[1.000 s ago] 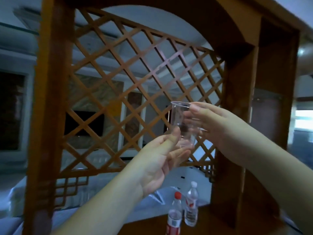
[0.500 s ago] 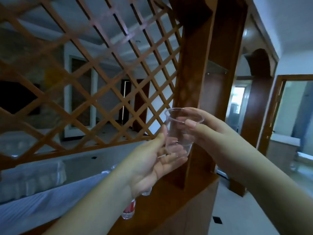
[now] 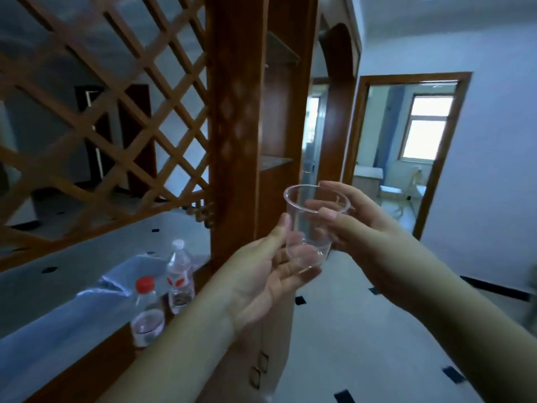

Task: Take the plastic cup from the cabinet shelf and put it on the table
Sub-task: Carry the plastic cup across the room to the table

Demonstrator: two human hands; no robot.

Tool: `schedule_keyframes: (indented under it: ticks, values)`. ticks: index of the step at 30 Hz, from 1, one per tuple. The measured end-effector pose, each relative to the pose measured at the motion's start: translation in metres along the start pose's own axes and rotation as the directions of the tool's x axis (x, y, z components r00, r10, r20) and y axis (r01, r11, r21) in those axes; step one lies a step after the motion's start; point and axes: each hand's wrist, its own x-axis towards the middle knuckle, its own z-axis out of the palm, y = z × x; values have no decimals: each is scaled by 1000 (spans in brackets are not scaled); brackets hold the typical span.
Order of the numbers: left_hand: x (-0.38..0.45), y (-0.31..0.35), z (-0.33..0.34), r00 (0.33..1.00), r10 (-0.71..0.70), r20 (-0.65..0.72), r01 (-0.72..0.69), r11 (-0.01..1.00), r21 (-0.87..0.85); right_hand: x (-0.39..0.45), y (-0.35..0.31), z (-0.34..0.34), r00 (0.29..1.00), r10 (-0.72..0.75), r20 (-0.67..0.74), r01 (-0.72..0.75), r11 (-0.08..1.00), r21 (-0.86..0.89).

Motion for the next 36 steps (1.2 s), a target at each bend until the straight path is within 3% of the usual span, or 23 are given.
schedule_keyframes:
  ticks: [6,13,25,36]
  values:
    - [45,-50,55,984,-146,106,148,989,-13,-28,19,-69,984,102,-145,-111,992,-54]
    - [90,-117,158,915,-321,244,329,944,11,-81,35,-174,919,171,-356,-208,976,-68]
    - [143,-219,343,838,-423,345,408,905,119,-163,59,-365,818,173,-549,-243,968,-57]
    - [206,-276,416,778,-486,398,463,872,159,-165,111,-464,771,197,-606,-275,961,-38]
